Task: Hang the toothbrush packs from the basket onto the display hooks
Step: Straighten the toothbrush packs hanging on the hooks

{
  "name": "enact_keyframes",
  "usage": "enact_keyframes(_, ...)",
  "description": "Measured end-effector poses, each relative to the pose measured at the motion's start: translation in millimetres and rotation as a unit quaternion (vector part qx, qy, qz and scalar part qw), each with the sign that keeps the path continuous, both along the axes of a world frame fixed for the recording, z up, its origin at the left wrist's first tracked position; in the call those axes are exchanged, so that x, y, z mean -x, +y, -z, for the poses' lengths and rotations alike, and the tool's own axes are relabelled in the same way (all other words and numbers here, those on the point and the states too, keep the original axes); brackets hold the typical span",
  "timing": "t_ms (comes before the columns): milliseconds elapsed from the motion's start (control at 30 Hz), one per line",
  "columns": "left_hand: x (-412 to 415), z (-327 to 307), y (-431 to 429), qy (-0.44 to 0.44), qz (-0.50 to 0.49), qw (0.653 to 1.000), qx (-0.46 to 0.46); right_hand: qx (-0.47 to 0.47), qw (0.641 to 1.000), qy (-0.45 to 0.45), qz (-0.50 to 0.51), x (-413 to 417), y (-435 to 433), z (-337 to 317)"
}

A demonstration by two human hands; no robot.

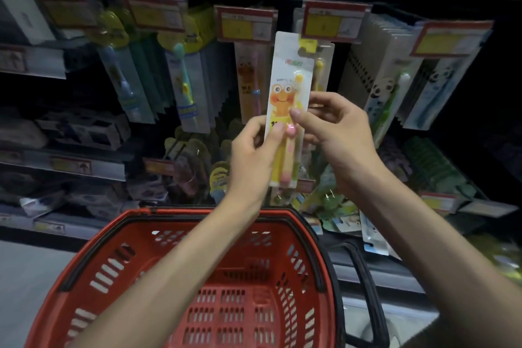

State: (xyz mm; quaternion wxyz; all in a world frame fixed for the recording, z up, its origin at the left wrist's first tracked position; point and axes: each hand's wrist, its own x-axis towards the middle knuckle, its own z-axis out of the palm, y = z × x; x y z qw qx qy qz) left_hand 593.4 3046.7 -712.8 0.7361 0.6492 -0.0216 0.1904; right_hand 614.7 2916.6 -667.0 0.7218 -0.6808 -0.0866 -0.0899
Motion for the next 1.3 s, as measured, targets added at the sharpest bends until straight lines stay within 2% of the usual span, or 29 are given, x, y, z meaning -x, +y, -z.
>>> enact_keyframes(233,-24.8,-9.4,-11.0,-0.034,-0.021,0.999,0.024,0.011,0.999,-0.034,0.027,-19.0,0.3,-6.3)
enact_keyframes(367,-33.6,-13.9,-16.5,-0.038,-0.018,0.999,0.009,-0.016,0.999,-0.029,0.034,-24.0,-4.4,-8.5)
enact_keyframes(733,-40.2,-1.2,-25.5,-0.017,-0.029,0.999,-0.023,0.016,0.994,-0.009,0.104,-33.3,-13.8,2.9)
enact_keyframes(1067,-34.7,8.3,-15.8,-0.011,-0.061,0.986,-0.153,0.057,0.991,-0.024,0.116,-29.2,-25.0,4.4)
enact_keyframes(1300,-26.8,9.3,-9.1,0.002,-0.066,0.984,-0.165,0.069,0.992,-0.013,0.105,-21.4,-24.9,8.7)
